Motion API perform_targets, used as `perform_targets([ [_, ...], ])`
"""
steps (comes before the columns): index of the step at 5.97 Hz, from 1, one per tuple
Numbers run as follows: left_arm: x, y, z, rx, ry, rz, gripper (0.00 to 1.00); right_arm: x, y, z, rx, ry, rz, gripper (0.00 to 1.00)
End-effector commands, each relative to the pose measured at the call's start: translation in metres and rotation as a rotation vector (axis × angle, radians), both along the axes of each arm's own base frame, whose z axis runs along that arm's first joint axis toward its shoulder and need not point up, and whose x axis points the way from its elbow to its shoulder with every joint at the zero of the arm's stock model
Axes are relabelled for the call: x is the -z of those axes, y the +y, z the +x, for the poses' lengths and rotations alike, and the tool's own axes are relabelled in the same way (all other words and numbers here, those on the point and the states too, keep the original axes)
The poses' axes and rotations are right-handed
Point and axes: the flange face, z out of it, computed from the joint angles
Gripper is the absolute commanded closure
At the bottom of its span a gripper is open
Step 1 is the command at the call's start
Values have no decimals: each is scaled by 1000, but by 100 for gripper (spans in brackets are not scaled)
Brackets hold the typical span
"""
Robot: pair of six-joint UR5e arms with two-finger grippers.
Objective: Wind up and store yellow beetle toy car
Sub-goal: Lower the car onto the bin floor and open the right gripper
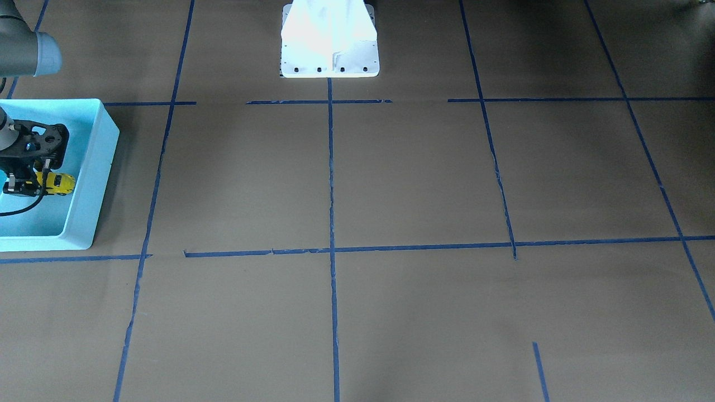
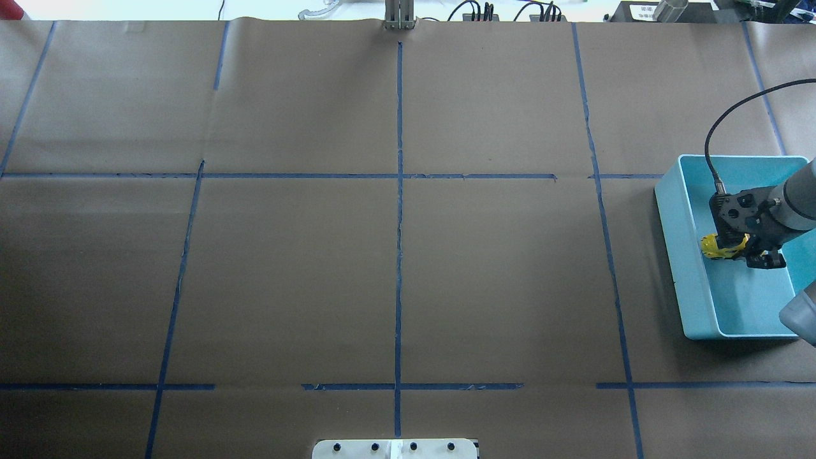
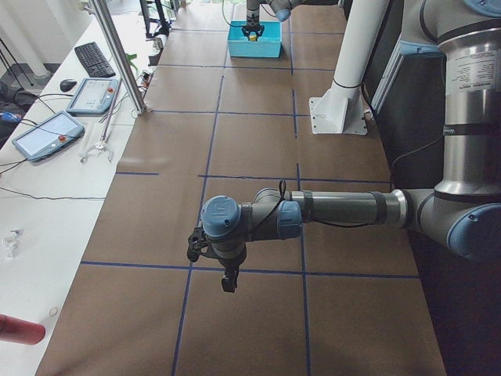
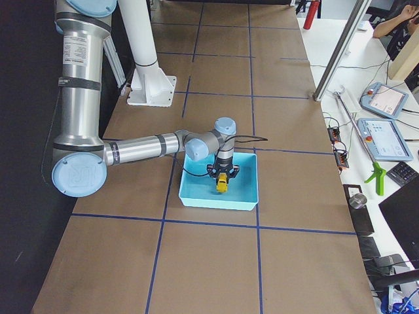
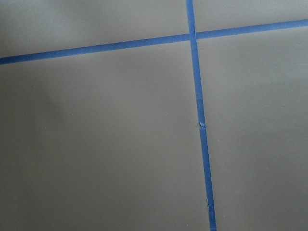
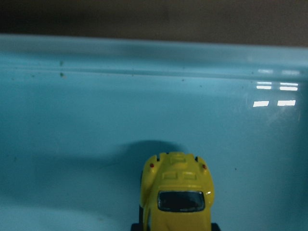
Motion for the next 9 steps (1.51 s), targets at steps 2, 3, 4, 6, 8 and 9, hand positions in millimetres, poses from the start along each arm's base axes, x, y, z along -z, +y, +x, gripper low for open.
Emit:
perform_targets([
  [2, -2, 0, 0, -3, -1, 2, 0, 3, 0, -3, 1, -5, 2, 58],
  [3, -2, 0, 0, -5, -1, 5, 0, 3, 3, -1, 1, -7, -1, 34],
  [4, -2, 0, 0, -5, -1, 5, 0, 9, 4, 1, 1, -15, 4, 10],
  [6, 0, -1, 0, -5, -1, 9, 0, 19, 6, 15, -9, -56, -9, 0],
  [8, -1, -1, 0, -6, -1, 7, 0, 44, 31, 112, -143, -147, -42, 0],
  [9, -1, -1, 0, -6, -1, 6, 0, 32, 24, 161, -260, -136, -165, 0],
])
